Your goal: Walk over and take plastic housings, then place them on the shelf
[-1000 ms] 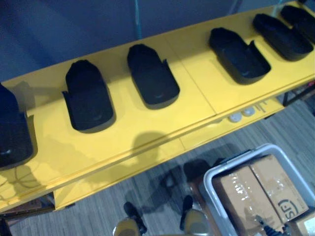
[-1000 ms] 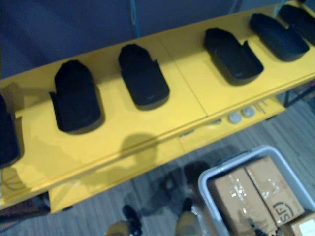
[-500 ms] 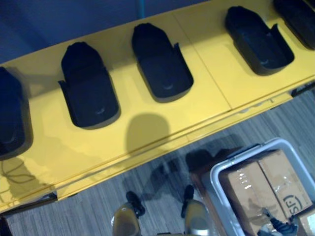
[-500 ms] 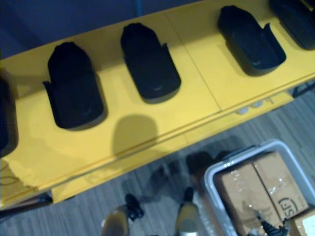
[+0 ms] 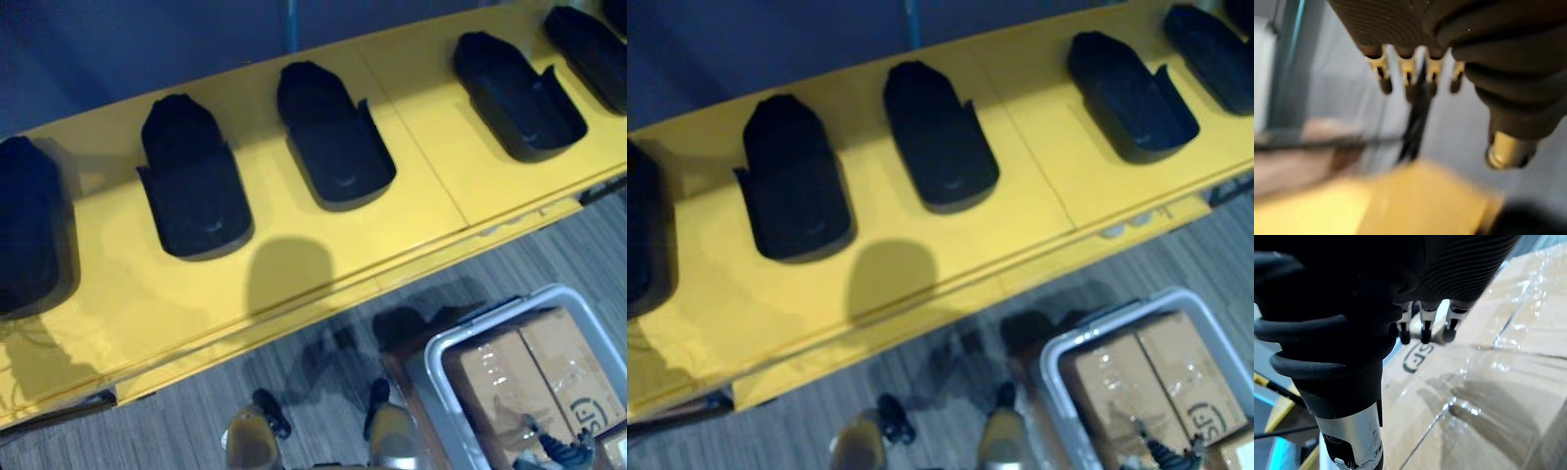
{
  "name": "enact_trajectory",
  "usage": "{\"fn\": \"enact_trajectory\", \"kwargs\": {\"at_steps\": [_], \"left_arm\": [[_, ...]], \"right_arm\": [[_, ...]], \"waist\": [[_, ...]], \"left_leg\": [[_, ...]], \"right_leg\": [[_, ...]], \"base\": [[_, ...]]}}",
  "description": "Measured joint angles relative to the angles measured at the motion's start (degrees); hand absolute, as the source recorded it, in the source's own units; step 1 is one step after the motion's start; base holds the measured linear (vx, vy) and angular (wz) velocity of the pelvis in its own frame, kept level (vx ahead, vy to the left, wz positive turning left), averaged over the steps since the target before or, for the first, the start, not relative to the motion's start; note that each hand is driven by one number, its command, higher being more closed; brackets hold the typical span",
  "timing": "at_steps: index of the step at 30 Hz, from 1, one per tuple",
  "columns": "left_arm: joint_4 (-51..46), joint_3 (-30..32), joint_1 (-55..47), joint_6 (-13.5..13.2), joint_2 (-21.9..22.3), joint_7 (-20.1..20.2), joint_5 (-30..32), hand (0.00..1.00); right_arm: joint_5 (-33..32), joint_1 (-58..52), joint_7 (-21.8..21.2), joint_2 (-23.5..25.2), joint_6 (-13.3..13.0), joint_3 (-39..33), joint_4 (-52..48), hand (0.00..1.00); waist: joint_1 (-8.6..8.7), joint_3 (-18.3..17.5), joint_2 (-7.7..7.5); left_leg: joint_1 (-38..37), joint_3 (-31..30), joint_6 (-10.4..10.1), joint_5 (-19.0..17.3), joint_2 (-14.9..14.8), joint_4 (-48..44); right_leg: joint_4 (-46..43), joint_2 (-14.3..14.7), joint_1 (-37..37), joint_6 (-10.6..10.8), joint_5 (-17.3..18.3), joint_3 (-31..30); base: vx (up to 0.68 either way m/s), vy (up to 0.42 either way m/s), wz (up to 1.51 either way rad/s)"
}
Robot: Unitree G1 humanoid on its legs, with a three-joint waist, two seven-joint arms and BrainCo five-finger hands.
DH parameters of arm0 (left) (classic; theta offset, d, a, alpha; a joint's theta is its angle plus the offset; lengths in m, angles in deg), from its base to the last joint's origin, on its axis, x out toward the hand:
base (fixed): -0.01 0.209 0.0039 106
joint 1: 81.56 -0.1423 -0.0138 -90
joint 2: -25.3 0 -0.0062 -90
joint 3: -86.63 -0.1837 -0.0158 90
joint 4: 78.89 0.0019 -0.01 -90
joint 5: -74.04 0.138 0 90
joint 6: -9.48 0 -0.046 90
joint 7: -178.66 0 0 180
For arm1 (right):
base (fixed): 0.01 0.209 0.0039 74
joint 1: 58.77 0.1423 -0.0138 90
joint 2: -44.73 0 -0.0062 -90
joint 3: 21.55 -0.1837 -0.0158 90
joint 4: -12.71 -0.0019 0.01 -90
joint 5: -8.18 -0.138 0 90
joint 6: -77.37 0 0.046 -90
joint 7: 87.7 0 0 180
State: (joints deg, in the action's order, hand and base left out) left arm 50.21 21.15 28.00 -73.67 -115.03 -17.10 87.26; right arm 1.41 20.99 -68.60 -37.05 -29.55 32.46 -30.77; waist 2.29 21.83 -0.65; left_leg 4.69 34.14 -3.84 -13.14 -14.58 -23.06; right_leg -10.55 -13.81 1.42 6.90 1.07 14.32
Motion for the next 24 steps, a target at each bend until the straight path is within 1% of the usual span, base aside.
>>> {"fn": "enact_trajectory", "kwargs": {"at_steps": [1,2,3,4,5,7,8,9,10,11,12,13,14,15,16,17,18,20,21,22,23,24], "left_arm": [[-3.1,-0.02,0.36,-2.59,-0.58,-2.47,-1.65,0.0],[-5.87,-0.03,0.62,-4.46,-0.69,-3.93,-2.99,0.0],[-9.04,-0.06,0.62,-6.25,-0.69,-4.82,-4.95,0.0],[-13.45,-0.34,0.6,-8.78,-0.67,-6.02,-8.7,0.0],[-18.36,-0.5,0.48,-10.89,-0.57,-6.25,-12.06,0.0],[-25.88,-0.48,-0.45,-13.36,0.14,-6.55,-15.28,0.0],[-28.55,-0.37,-0.88,-14.27,0.94,-6.57,-16.03,0.0],[-33.96,0.17,-1.79,-15.71,3.76,-6.64,-17.75,0.0],[-38.35,0.59,-2.39,-17.22,7.68,-6.96,-19.54,0.0],[-40.21,1.27,-3.23,-17.84,9.39,-7.24,-20.13,0.0],[-43.16,2.4,-4.27,-18.74,12.22,-7.87,-21.44,0.0],[-45.29,3.97,-5.28,-19.19,14.72,-7.94,-22.28,0.0],[-46.17,4.81,-5.81,-19.33,16.07,-7.98,-22.44,0.0],[-47.46,6.53,-7.54,-19.72,18.52,-8.0,-22.42,0.0],[-47.84,7.52,-9.1,-20.77,20.44,-8.28,-22.37,0.0],[-48.18,8.15,-9.98,-21.27,21.31,-8.31,-22.37,0.0],[-49.01,9.13,-11.61,-22.03,22.76,-8.46,-22.31,0.0],[-50.4,9.32,-14.57,-24.42,24.87,-9.96,-21.71,0.0],[-51.21,9.56,-15.63,-25.06,25.88,-10.43,-21.7,0.0],[-53.14,10.97,-17.69,-27.15,29.58,-11.43,-21.59,0.0],[-53.71,11.61,-18.34,-28.01,30.86,-12.16,-21.57,0.0],[-54.12,13.55,-19.74,-29.48,32.6,-13.92,-21.2,0.0]], "right_arm": [[1.31,-0.02,2.07,1.17,-0.88,0.06,-0.17,0.0],[2.34,-0.3,3.86,2.05,-1.33,0.08,-0.5,0.0],[3.38,-0.65,5.79,2.81,-1.87,0.13,-0.95,0.0],[4.64,-1.0,8.72,3.7,-2.42,0.2,-1.76,0.0],[6.19,-1.37,12.0,4.53,-2.68,0.25,-3.74,0.0],[8.41,-2.49,15.79,5.26,-2.96,0.35,-8.62,0.0],[9.49,-2.87,16.97,5.26,-2.96,0.39,-10.47,0.0],[11.18,-3.54,18.58,5.1,-2.96,0.25,-14.63,0.0],[13.32,-4.3,19.83,4.62,-2.93,0.18,-19.23,0.0],[14.34,-4.35,20.11,4.35,-2.93,0.2,-21.04,0.0],[15.77,-4.29,20.39,3.94,-2.92,0.21,-23.97,0.0],[16.99,-4.16,20.64,3.66,-2.85,0.24,-25.94,0.0],[17.31,-4.19,20.72,3.58,-2.85,0.21,-26.74,0.0],[18.51,-4.22,20.79,3.51,-2.82,0.22,-27.81,0.0],[19.65,-4.25,20.8,3.51,-2.78,0.27,-28.24,0.0],[20.23,-4.19,20.84,3.51,-2.68,0.28,-28.24,0.0],[21.29,-4.27,21.0,3.51,-2.5,0.35,-28.32,0.0],[22.12,-4.73,21.58,3.4,-1.7,0.35,-28.64,0.0],[22.11,-4.78,21.98,3.27,-1.48,0.34,-28.64,0.0],[21.77,-4.79,22.77,2.79,-0.9,0.26,-28.65,0.0],[21.63,-4.83,23.13,2.78,-0.58,0.3,-28.63,0.0],[21.46,-4.86,23.49,3.13,-0.09,0.49,-28.66,0.0]], "waist": [[-0.02,-0.13,0.06],[-0.02,-1.08,0.13],[-0.04,-2.61,0.25],[0.01,-4.35,0.3],[0.09,-5.34,0.27],[0.17,-8.5,0.39],[0.22,-9.55,0.57],[0.27,-10.97,1.33],[0.24,-12.15,2.45],[0.22,-12.75,2.85],[0.19,-13.36,3.24],[0.2,-13.79,3.27],[0.19,-13.82,3.18],[0.16,-14.17,2.97],[0.04,-14.63,2.58],[-0.06,-14.98,2.3],[-0.35,-15.54,1.68],[-0.65,-15.93,1.05],[-0.79,-16.1,1.1],[-0.72,-15.87,2.38],[-0.81,-16.24,2.59],[-0.82,-17.09,1.84]], "left_leg": [[-0.95,0.03,-0.24,0.18,0.32,0.75],[-0.94,0.01,-0.32,0.23,0.43,0.98],[-0.72,0.09,-0.54,0.42,0.61,1.43],[-1.08,0.13,-0.72,0.98,1.08,2.6],[-2.75,0.52,-1.13,1.63,1.58,4.11],[-4.58,1.13,-1.92,2.49,2.0,6.71],[-5.23,1.28,-2.28,2.85,2.09,7.68],[-6.92,1.6,-2.83,3.66,2.14,9.94],[-8.7,1.95,-3.39,4.77,2.27,12.68],[-9.53,2.34,-3.55,5.38,2.35,13.97],[-11.06,2.6,-3.96,6.52,2.66,16.37],[-12.1,2.6,-4.06,7.46,2.9,18.25],[-12.78,2.56,-4.24,7.94,3.06,19.13],[-13.4,2.45,-4.24,8.45,3.18,20.2],[-13.82,2.29,-4.21,8.79,3.27,20.88],[-13.87,2.18,-4.21,8.79,3.26,20.9],[-13.9,2.0,-4.2,8.79,3.31,20.92],[-14.74,0.77,-4.19,8.79,3.22,21.15],[-15.08,0.75,-4.19,8.79,3.17,21.28],[-15.97,0.54,-4.02,8.89,2.4,21.5],[-15.92,0.35,-4.02,8.89,2.17,21.56],[-15.7,0.24,-4.03,8.89,2.32,21.62]], "right_leg": [[0.98,0.0,-1.28,0.0,-0.01,0.09],[1.76,0.0,-1.61,0.03,-0.02,0.26],[2.56,0.03,-1.63,0.11,-0.08,0.73],[3.73,0.02,-2.18,0.33,-0.32,1.49],[4.94,0.08,-3.61,0.9,-0.71,1.52],[6.26,0.5,-4.74,0.88,-0.78,1.54],[6.47,0.72,-5.14,0.86,-0.85,1.61],[6.67,1.16,-5.98,0.4,-1.27,1.64],[7.02,1.79,-6.78,-0.08,-2.01,1.97],[7.18,2.06,-6.95,0.06,-2.38,2.31],[7.75,2.61,-7.75,-0.31,-2.77,3.05],[7.98,2.89,-8.36,-0.31,-2.78,3.15],[8.07,2.94,-8.77,-0.31,-2.78,3.21],[8.17,2.93,-9.2,-0.31,-2.78,3.63],[8.22,2.97,-9.65,-0.31,-2.78,4.65],[8.23,2.98,-9.7,-0.31,-2.78,4.8],[8.22,2.94,-9.9,-0.31,-2.78,4.86],[7.75,2.93,-11.34,-0.31,-2.78,6.15],[7.11,2.91,-11.38,-0.31,-2.77,6.18],[3.56,2.96,-10.07,-0.37,-1.66,6.18],[3.13,3.06,-9.47,-0.98,-0.45,6.2],[6.06,3.48,-10.55,-1.44,-1.02,6.22]], "base": [[0.01,-0.001,0.05],[0.0,0.0,0.0],[0.05,-0.02,0.02],[0.09,-0.025,0.0],[0.1,-0.033,-0.06],[0.08,-0.031,-0.1],[0.09,-0.029,-0.08],[0.1,-0.028,-0.06],[0.09,-0.032,-0.07],[0.07,-0.029,-0.06],[0.06,-0.039,-0.04],[0.05,-0.041,0.02],[0.04,-0.041,0.11],[0.03,-0.036,0.17],[0.02,-0.028,0.17],[0.03,-0.03,0.16],[0.02,-0.022,0.16],[0.03,-0.038,0.28],[0.03,-0.024,0.22],[0.02,0.002,0.07],[0.03,-0.009,0.07],[0.0,0.0,0.0]]}}
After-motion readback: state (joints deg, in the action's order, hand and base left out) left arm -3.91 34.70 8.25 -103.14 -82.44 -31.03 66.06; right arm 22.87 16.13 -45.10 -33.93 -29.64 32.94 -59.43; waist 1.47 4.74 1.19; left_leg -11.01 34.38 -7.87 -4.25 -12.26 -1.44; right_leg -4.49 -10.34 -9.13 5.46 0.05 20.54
